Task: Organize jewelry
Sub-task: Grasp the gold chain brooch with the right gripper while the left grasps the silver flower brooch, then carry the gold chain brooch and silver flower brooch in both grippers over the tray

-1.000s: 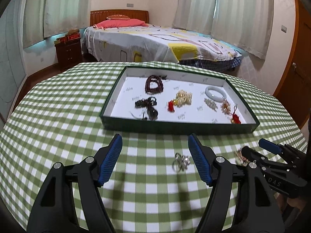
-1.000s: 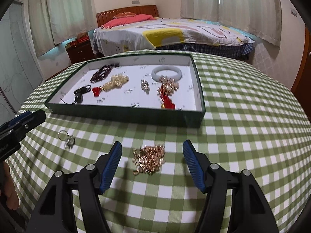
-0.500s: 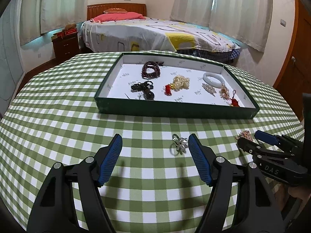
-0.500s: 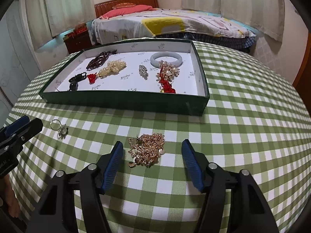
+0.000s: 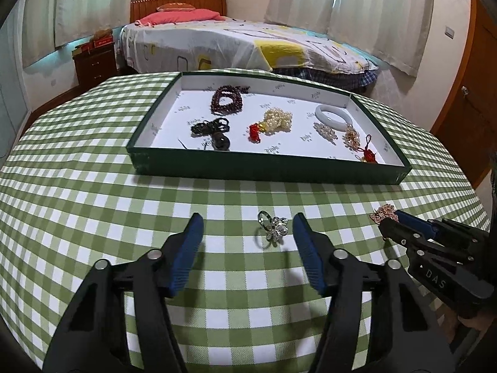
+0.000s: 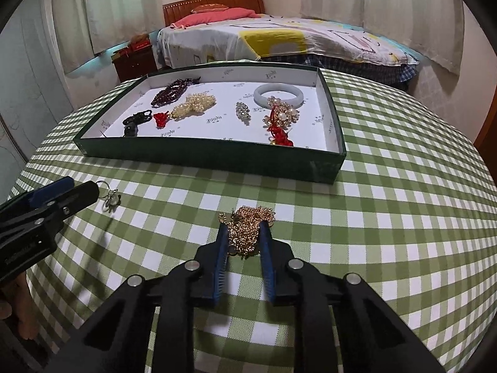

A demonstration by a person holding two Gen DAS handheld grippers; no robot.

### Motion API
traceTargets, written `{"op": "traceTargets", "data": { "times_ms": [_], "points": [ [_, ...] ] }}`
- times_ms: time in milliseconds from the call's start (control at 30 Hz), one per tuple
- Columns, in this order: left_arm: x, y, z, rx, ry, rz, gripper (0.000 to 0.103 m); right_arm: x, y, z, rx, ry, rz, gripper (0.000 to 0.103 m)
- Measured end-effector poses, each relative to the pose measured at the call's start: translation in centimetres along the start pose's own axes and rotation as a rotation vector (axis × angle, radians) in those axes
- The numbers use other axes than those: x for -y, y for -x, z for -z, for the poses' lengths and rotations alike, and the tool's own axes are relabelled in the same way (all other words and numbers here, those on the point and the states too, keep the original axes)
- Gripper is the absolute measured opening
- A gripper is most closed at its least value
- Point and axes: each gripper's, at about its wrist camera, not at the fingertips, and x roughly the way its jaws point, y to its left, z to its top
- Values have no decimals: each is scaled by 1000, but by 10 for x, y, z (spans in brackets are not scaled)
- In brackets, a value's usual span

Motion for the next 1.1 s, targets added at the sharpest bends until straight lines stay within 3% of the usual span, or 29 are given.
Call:
{"op": "traceTargets", "data": {
  "times_ms": [433, 633, 1100],
  "points": [
    [8, -12, -2, -27, -17, 55, 16, 0, 0, 0, 0, -2, -2, 21],
    [8, -13, -1, -26, -19, 66, 4, 0, 0, 0, 0, -2, -2, 21],
    [8, -3, -1, 1, -25, 63, 3, -2, 5, 1, 24, -5, -33, 10]
  ]
}}
